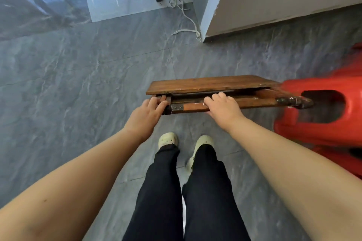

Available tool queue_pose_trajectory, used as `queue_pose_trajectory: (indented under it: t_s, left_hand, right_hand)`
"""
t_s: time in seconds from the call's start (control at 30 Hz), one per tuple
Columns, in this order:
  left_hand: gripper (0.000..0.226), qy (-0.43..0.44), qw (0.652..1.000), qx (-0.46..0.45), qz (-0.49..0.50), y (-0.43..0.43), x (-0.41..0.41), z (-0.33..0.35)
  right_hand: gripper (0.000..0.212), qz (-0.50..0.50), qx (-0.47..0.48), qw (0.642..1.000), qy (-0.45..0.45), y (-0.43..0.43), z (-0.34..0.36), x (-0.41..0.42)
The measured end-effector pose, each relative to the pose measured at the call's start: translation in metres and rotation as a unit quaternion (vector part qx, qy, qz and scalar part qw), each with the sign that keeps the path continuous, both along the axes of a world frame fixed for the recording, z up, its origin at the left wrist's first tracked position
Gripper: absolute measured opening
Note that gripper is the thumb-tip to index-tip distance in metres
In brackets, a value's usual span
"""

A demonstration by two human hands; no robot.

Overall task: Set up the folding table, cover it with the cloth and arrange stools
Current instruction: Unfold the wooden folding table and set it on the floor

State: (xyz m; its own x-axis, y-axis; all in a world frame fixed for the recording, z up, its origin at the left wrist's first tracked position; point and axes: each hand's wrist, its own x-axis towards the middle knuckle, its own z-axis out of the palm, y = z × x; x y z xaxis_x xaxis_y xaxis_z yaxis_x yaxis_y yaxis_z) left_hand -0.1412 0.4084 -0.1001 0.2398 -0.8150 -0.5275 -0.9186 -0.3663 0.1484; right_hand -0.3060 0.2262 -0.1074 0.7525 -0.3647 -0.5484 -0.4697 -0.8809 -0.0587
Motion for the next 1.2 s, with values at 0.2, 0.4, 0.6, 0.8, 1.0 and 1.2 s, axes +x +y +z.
queue_pose_trajectory:
  t_s: [0.2,0.4,0.6,0.8,1.0,1.2]
  left_hand:
    - [0.083,-0.024,1.0,0.002,0.019,0.13,-0.036,-0.002]
    - [0.078,-0.017,0.998,-0.014,0.06,0.255,-0.097,-0.002]
    - [0.077,0.038,0.989,-0.02,0.141,0.366,-0.167,0.002]
    - [0.076,0.052,0.988,-0.053,0.138,0.462,-0.197,-0.002]
    - [0.076,0.059,0.98,-0.016,0.188,0.559,-0.226,0.015]
    - [0.07,0.101,0.942,-0.035,0.319,0.624,-0.279,0.017]
  right_hand:
    - [0.032,0.053,0.027,0.998,-0.01,0.109,0.005,-0.021]
    - [0.033,0.114,-0.005,0.993,-0.006,0.216,-0.001,-0.061]
    - [0.04,0.201,-0.01,0.98,0.0,0.315,0.0,-0.107]
    - [0.042,0.213,-0.028,0.976,0.029,0.409,0.009,-0.127]
    - [0.039,0.258,-0.05,0.963,0.059,0.508,0.029,-0.132]
    - [0.025,0.4,-0.071,0.914,0.014,0.56,0.03,-0.127]
